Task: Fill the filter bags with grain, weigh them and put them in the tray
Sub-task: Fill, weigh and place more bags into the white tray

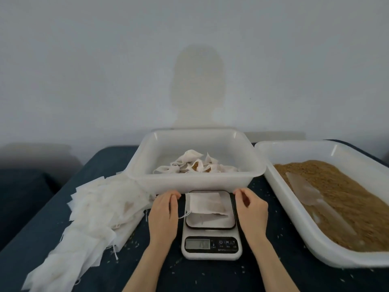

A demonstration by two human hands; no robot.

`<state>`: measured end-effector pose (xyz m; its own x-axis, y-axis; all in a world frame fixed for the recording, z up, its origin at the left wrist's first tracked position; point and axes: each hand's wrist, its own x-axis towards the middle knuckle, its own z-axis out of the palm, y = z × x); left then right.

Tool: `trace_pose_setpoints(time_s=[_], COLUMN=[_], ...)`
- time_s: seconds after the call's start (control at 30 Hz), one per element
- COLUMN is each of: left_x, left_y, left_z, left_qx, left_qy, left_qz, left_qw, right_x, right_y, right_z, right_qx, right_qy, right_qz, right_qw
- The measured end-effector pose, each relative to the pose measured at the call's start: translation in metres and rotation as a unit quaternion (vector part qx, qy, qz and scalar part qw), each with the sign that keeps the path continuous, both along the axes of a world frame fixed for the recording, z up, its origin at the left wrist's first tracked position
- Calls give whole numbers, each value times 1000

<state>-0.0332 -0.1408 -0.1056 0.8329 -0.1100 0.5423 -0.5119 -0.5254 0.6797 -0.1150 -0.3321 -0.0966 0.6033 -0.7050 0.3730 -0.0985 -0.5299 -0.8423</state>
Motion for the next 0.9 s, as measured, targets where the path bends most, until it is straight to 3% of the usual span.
trace_pose_setpoints(time_s=[0.27, 0.5, 0.6, 0.67, 0.77, 0.9], left_x=[-4, -6, -4, -3, -4, -5], left_y=[0, 1, 0, -1, 1, 4], left_z=[4, 4, 5, 6, 6, 6], left_qx=[-5, 16, 8, 7, 2, -9], left_qy=[15, 20, 24, 24, 25, 22], left_qz=[20, 23, 41, 49, 50, 50], left_qw=[1000, 999, 999, 998, 998, 998], right_x=[-2, -5, 0, 11, 31, 45], right_y=[-4, 7, 26, 41, 57, 65], right_z=[-7, -2, 17, 31, 46, 53], right_qx=[-8, -94, -210, -262, -323, -379], right_qy=[14, 33, 40, 93, 181, 225], right_qz=[-3, 15, 40, 75, 90, 74], right_qw=[1000, 995, 976, 958, 925, 895])
